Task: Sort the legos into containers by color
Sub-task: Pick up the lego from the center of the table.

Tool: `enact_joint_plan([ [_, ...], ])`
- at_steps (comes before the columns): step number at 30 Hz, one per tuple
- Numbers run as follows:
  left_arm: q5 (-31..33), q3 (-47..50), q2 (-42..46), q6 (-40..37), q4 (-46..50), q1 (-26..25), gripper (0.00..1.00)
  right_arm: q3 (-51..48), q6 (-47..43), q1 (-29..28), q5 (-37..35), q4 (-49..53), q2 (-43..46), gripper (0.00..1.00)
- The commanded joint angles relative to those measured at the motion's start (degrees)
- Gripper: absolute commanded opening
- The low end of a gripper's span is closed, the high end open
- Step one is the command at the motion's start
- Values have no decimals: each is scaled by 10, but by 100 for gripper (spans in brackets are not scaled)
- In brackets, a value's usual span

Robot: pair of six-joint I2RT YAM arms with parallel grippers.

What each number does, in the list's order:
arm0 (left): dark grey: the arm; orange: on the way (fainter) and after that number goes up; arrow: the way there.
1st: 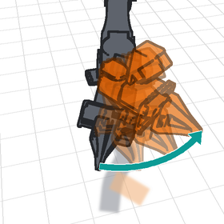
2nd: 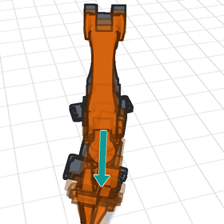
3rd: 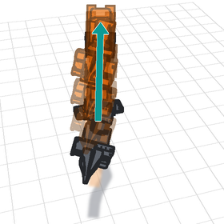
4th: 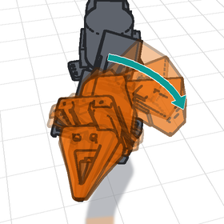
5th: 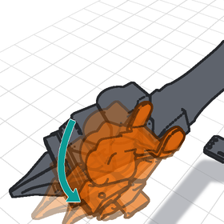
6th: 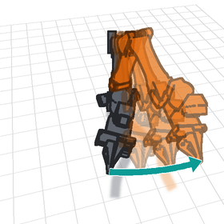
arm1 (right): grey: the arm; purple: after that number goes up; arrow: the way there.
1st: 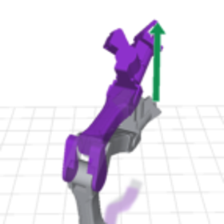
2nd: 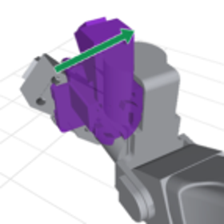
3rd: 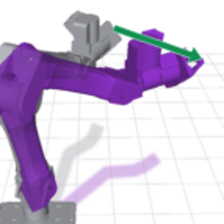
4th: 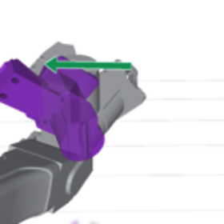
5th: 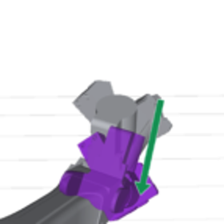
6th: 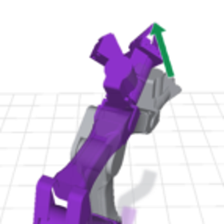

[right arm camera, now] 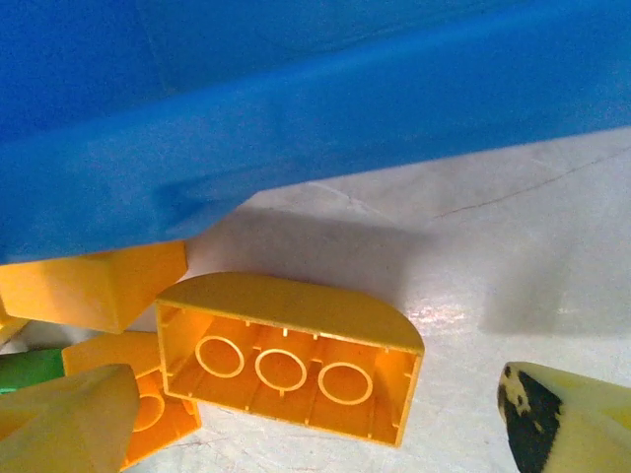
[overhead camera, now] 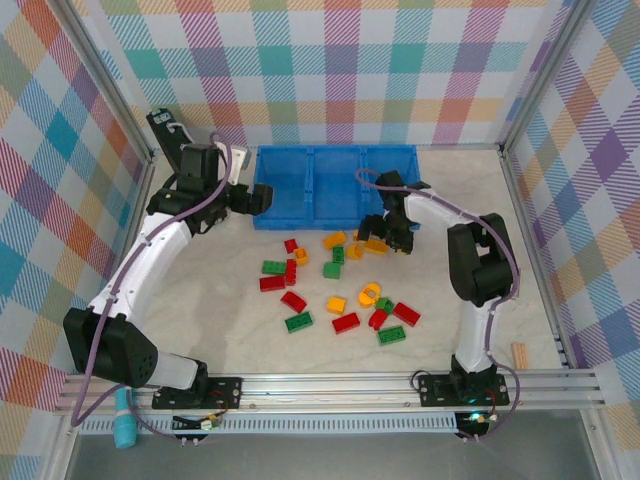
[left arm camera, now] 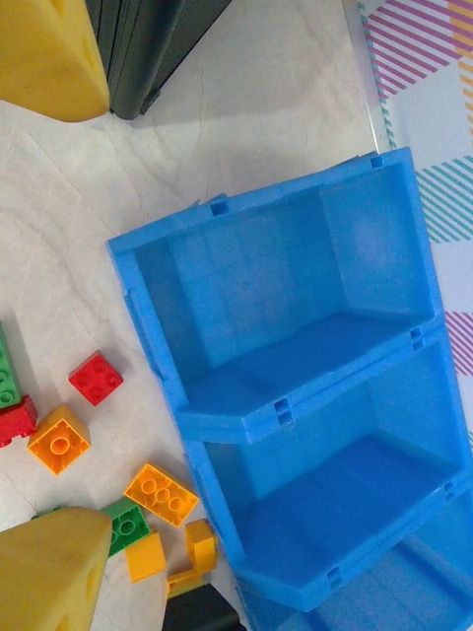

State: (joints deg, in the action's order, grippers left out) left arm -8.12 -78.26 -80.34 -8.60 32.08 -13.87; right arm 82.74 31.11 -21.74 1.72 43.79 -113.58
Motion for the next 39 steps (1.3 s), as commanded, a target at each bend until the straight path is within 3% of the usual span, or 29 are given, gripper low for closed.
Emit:
enact_joint_plan([
  [1,-10,-12,11,-5,14,-5,100,19,-25,-9,0,11,-20,92],
  [9,-10,-10,13,-3,22,-5,100,27,-30,-16,-23,17,-45,88],
  [19,-13,-5,13,2,20,-5,100,19,-38,-17,-38,21,-49,74],
  [27,-16,-7,21,3,14,-6,100,7,-50,-17,-79,66,33,65],
  [33,-17,-10,18,1,12,-6,100,60,-63,-17,-109,97,73,62],
  [39,-14,-8,25,1,15,-6,100,150,-98,-12,-141,98,31,62],
])
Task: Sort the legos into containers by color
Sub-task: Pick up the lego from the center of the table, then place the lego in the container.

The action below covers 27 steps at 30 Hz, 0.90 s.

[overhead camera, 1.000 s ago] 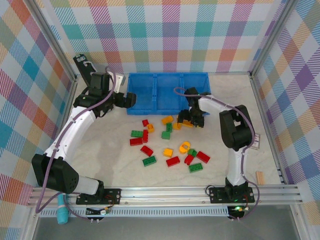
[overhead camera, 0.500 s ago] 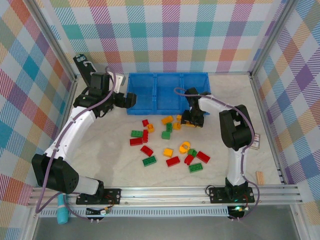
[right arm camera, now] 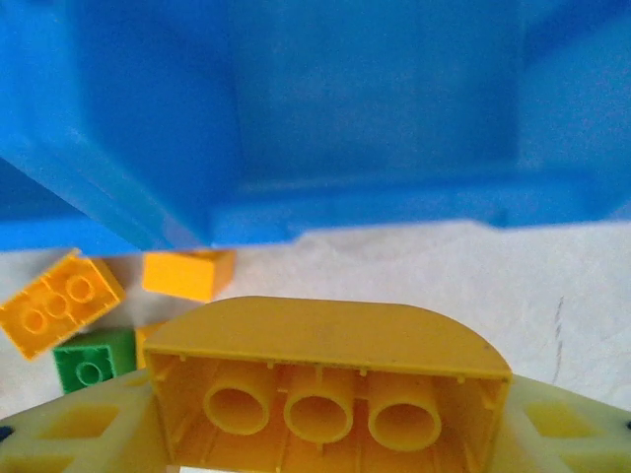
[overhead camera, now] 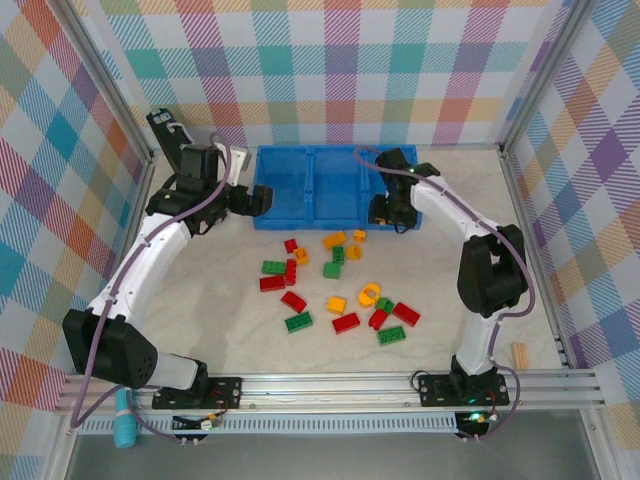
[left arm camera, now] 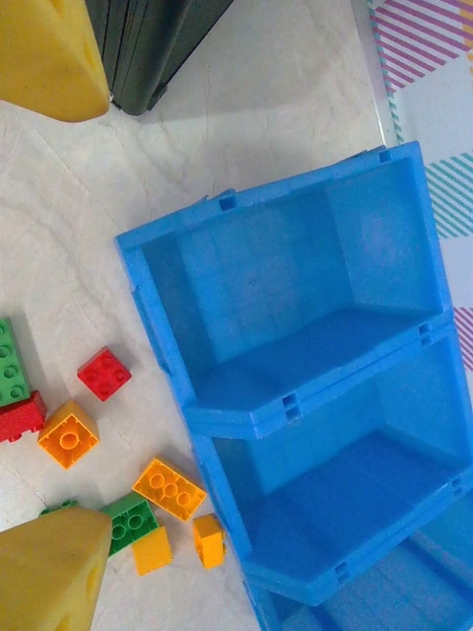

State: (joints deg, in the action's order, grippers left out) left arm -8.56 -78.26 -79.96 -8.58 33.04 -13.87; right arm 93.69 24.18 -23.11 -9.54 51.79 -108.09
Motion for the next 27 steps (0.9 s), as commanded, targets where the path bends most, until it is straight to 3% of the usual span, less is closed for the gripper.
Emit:
enact_joint_plan([
  [1,-8,-9,23,1,7,-6,100,61,-35,3,-32,19,-38,63],
  [14,11,-10,42,6,30,-6,100,280,-71,51,-25,21,-196,63],
  [20,16,-19,40,3,40,-7,100,335,-71,62,-23,19,-243,64],
  [27,15,-24,44,5,42,-7,100,360,-73,68,-10,21,-251,74],
])
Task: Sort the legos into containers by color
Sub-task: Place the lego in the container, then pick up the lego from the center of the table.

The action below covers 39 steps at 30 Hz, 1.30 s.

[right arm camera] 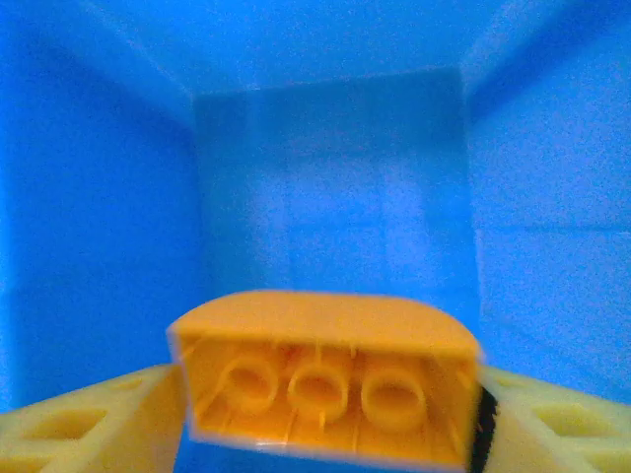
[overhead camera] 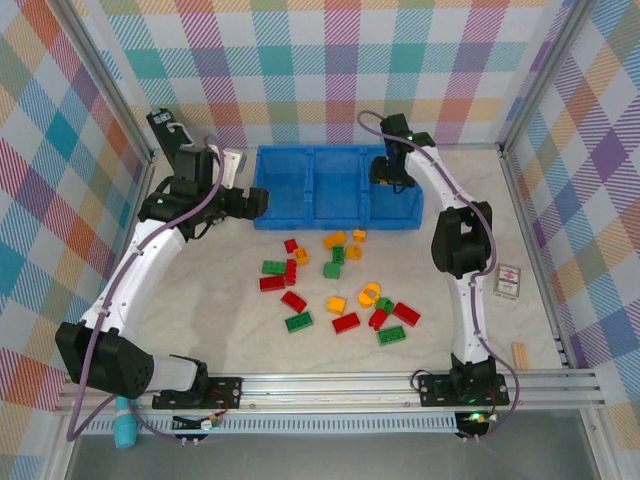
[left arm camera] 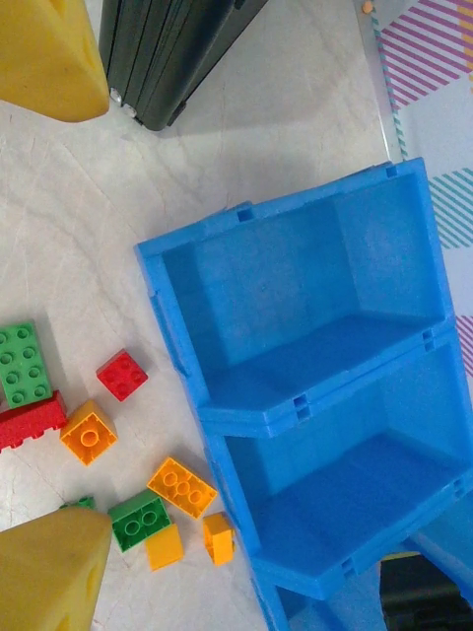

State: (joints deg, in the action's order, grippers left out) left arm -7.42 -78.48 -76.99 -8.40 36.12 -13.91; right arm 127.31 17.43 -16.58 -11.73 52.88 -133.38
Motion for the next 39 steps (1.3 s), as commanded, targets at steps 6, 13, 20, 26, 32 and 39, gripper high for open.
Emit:
enact_joint_plan([
  [6,-8,-20,15,13,2,-7,100,3,-13,3,29,33,41,81],
  [13,-19,-8,18,24,-34,-9,100,-233,-19,-1,80,-14,224,83],
  [20,-36,-16,-4,24,-67,-11,100,-466,122,-41,147,-28,399,84],
  [26,-62,-23,-33,28,-79,-13,100,-597,260,-110,163,-69,485,85],
  [32,-88,-27,-49,33,-83,-13,100,-651,317,-144,158,-99,482,85],
  [39,-89,-8,-33,44,-94,-15,100,-648,328,-172,165,-102,431,85],
])
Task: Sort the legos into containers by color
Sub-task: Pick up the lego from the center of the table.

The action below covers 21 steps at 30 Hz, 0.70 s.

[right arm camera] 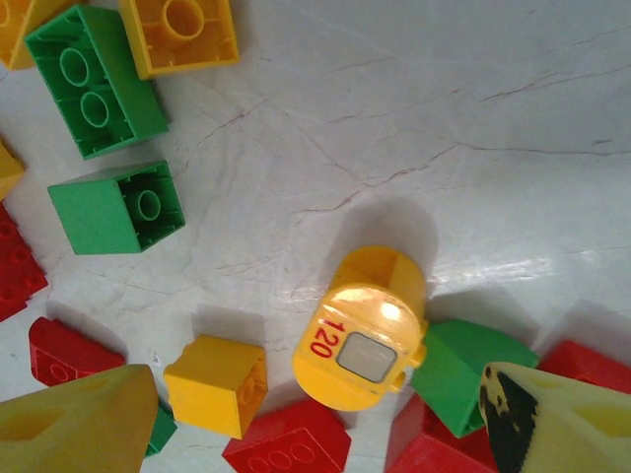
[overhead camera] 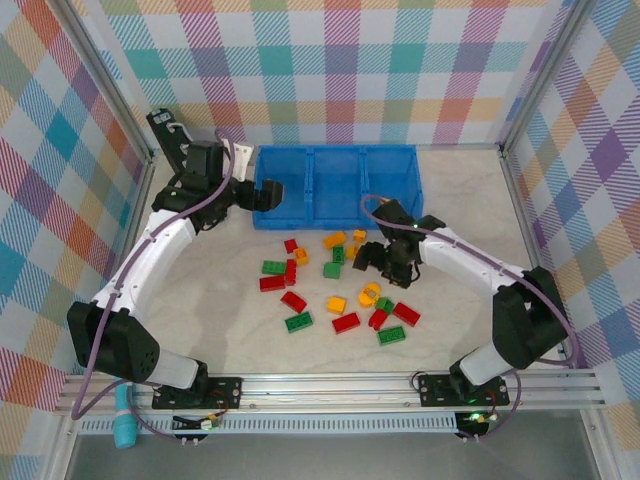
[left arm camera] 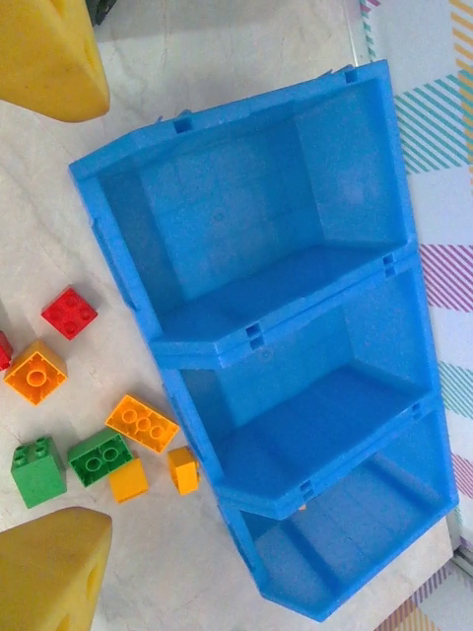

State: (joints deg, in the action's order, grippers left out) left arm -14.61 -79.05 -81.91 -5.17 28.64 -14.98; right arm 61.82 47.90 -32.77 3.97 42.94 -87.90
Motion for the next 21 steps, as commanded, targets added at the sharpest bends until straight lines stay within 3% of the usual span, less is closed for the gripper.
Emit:
enact_joint_plan([
  [1,-19,-1,18,14,-21,-5,100,9,23,-13,7,-1,-33,85],
  [12,-16,7,32,16,-5,-11,100,11,19,-22,-6,-3,-92,84],
  [21,-16,11,25,21,1,-12,100,31,-6,-40,-4,20,-140,68],
])
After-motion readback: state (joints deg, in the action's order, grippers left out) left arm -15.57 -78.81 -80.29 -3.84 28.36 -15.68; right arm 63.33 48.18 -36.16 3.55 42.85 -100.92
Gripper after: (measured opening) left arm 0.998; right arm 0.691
